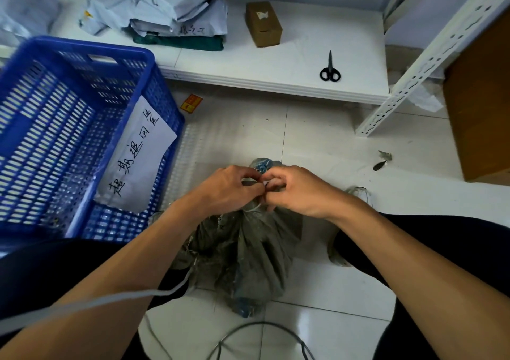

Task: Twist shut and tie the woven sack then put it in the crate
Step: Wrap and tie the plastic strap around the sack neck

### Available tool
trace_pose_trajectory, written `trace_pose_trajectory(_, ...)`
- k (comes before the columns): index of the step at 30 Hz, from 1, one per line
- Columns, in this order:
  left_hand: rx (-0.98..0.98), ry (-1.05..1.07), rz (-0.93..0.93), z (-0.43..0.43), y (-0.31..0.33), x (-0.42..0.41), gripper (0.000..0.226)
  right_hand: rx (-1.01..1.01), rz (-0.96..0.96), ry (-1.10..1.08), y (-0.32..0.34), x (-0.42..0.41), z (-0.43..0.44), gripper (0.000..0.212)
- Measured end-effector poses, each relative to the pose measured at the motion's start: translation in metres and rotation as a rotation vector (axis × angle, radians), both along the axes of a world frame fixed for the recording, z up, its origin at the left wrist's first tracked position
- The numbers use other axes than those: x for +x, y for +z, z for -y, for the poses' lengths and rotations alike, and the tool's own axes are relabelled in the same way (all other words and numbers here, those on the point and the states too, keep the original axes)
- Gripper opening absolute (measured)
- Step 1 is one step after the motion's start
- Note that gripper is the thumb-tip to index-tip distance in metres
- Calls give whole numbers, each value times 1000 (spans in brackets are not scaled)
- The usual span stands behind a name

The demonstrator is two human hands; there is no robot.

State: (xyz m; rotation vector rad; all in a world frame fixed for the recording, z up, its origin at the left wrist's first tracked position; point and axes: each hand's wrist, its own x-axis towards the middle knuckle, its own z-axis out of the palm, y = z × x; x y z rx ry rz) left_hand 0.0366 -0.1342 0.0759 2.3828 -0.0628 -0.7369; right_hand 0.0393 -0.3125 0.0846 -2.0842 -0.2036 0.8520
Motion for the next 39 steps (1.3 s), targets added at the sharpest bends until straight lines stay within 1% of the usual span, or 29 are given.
trace_pose_trajectory(1, -11, 5, 0, 0, -1, 0, 33, 10, -14, -6, 0, 1, 2, 24)
trace_pose_trajectory(3, -22, 5, 14, 3, -2, 1, 32, 5, -3, -36, 0, 4, 5, 23)
trace_pose_trajectory(6, 6, 7, 66, 8, -5, 1, 32, -77, 88, -51, -2, 7, 8, 22)
trace_pose_trajectory(8, 23, 7, 116, 10, -6, 2, 33, -106, 139, -64, -3, 9, 10, 14)
trace_pose_trajectory(10, 13, 12, 176, 12, -7, 3, 28, -129, 194, -66, -3, 11, 12, 9)
trace_pose_trajectory(13, -27, 30, 260, 13, -7, 5, 21, -228, 328, -49, -10, 17, 15, 11)
trace_pose_trajectory(15, -49, 49, 305, 13, -6, 7, 22, -220, 350, -76, -9, 19, 15, 11)
trace_pose_trajectory(18, -87, 84, 364, 12, -2, 11, 23, -82, 258, -179, -5, 22, 12, 12)
trace_pose_trajectory(22, -106, 100, 440, 11, 0, 14, 18, -37, 137, -228, -1, 23, 7, 23)
trace_pose_trajectory(25, -78, 109, 467, 10, -2, 14, 15, 84, -28, -296, 4, 23, 3, 26)
trace_pose_trajectory(29, -68, 96, 478, 9, -4, 13, 19, 318, -299, -510, 6, 21, -4, 21)
trace_pose_trajectory(31, -54, 70, 480, 9, -3, 11, 21, 378, -390, -572, 3, 22, -6, 22)
trace_pose_trajectory(36, 11, 13, 511, 11, -2, 8, 16, 435, -453, -633, 1, 21, -10, 26)
trace_pose_trajectory(39, 60, 3, 524, 11, -4, 8, 16, 520, -490, -699, 3, 23, -7, 29)
